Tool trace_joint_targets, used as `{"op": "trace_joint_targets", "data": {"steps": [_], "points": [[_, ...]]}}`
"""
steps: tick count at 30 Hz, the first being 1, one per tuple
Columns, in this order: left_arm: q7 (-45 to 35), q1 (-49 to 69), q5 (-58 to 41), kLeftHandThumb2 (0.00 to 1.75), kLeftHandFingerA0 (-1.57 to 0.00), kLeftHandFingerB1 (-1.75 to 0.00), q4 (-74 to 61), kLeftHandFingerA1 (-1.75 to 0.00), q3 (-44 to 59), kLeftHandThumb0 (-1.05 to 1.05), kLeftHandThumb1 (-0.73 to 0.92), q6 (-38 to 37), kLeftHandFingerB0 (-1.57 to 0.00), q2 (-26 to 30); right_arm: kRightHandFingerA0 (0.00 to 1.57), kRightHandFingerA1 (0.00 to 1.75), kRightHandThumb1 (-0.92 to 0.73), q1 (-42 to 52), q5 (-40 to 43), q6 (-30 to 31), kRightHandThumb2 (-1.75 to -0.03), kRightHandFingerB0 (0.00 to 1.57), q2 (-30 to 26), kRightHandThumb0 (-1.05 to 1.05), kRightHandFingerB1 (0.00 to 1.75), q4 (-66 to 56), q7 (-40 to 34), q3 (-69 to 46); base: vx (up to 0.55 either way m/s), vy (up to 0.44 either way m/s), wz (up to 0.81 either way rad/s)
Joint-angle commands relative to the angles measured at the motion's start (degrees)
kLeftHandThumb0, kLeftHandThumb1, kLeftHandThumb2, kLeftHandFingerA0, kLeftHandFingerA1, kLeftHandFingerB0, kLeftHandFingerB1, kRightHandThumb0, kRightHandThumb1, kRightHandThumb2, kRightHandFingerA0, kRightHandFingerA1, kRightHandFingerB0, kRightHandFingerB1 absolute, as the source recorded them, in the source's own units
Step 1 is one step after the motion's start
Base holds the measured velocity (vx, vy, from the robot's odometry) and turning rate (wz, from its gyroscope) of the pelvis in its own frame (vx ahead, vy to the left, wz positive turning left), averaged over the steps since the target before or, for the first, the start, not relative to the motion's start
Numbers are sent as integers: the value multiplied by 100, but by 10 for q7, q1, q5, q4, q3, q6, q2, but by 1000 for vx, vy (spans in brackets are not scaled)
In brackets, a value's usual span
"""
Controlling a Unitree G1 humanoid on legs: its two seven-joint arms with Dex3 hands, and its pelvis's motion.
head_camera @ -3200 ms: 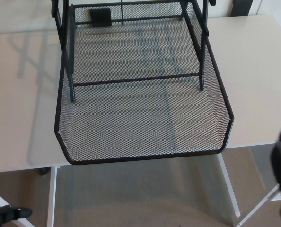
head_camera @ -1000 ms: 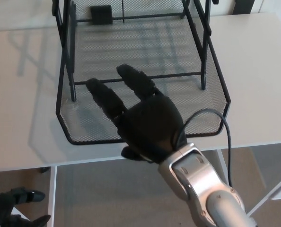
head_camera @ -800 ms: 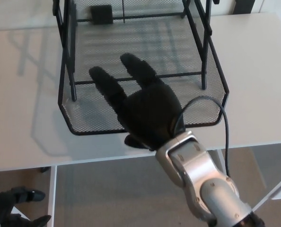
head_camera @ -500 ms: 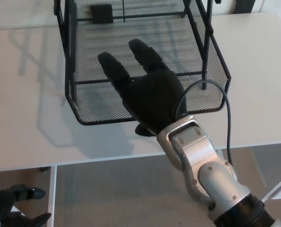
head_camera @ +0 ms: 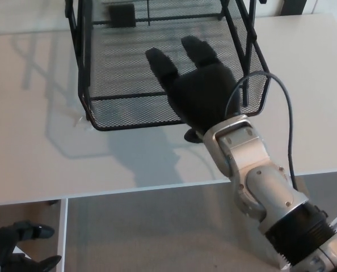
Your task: The robot walk towards a table in front and then pushes a layer of a file tray back to its original position using its right hand
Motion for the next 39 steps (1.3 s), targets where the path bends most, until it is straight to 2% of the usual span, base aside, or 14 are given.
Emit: {"op": "trace_joint_targets", "data": {"steps": [1, 5, 6, 7, 8, 10, 18, 20, 24, 27, 31, 32, 38, 39], "points": [[2, -1, 10, 80, -79, -73, -3, -98, -1, -53, 30, 2, -37, 9, 0, 4, -31, -16, 29, 25, -61, 0, -16, -55, 19, -14, 22, 5, 0, 0, 0], [-5, 0, 11, 91, -81, -71, -4, -93, -2, -56, 25, -3, -38, 10, 0, 4, -35, -10, 31, 23, -69, 9, -30, -51, 13, -41, 9, 11, 0, 0, 0], [-6, 0, 11, 80, -79, -73, -6, -95, -2, -54, 32, -2, -36, 10, 0, 6, -33, -10, 32, 22, -67, 8, -34, -50, 15, -48, 10, 13, 0, 0, 0], [-18, -1, 8, 93, -77, -69, -7, -92, -1, -53, 26, -3, -33, 11, 0, 7, -32, -12, 32, 24, -67, 6, -39, -49, 15, -59, 21, 15, 0, 0, 0], [-13, -2, 9, 79, -76, -74, -7, -96, -1, -54, 33, 0, -36, 10, 0, 9, -31, -13, 35, 26, -67, 4, -40, -48, 16, -64, 27, 16, 0, 0, 0], [-9, -2, 10, 92, -77, -70, -7, -91, -1, -55, 25, -3, -37, 10, 0, 12, -30, -14, 39, 29, -67, 4, -42, -47, 19, -73, 32, 17, 0, 0, 0], [-9, -5, 18, 78, -80, -72, -10, -96, -8, -55, 33, -1, -37, 13, 0, 18, -33, -1, 51, 33, -71, 3, -58, -48, 25, -113, 49, 24, 0, 0, 0], [-14, -6, 15, 91, -78, -68, -11, -91, -6, -51, 25, 1, -35, 11, 0, 17, -33, 2, 56, 34, -71, 3, -64, -49, 23, -122, 61, 24, 0, 0, 0], [-9, -8, 22, 76, -79, -71, -8, -94, -10, -55, 34, 0, -37, 12, 0, 11, -36, 15, 70, 34, -72, 4, -73, -56, 18, -135, 67, 20, 0, 0, 0], [-12, -16, 21, 92, -77, -69, -10, -90, -8, -56, 26, 1, -37, 13, 0, 0, -44, 30, 91, 34, -77, 0, -86, -72, 4, -150, 94, 9, 0, 0, 0], [-11, -19, 24, 77, -79, -72, -9, -91, -12, -55, 35, 4, -37, 15, 0, 0, -45, 48, 116, 37, -78, 0, -102, -74, 2, -176, 148, 1, 0, 0, 0], [-10, -19, 23, 90, -80, -70, -10, -90, -11, -54, 28, 4, -38, 14, 0, 0, -45, 53, 118, 38, -79, 0, -105, -75, 2, -180, 154, 0, 0, 0, 0], [-11, -20, 18, 79, -76, -69, -11, -92, -7, -49, 35, 6, -36, 11, 0, 0, -47, 88, 171, 46, -84, 0, -107, -81, 0, -198, 194, -21, 0, 0, 0], [-10, -23, 14, 90, -78, -68, -12, -89, -4, -49, 25, 12, -36, 8, 0, 0, -48, 97, 180, 45, -85, 0, -109, -83, 0, -207, 196, -25, 0, 0, 0]]}}
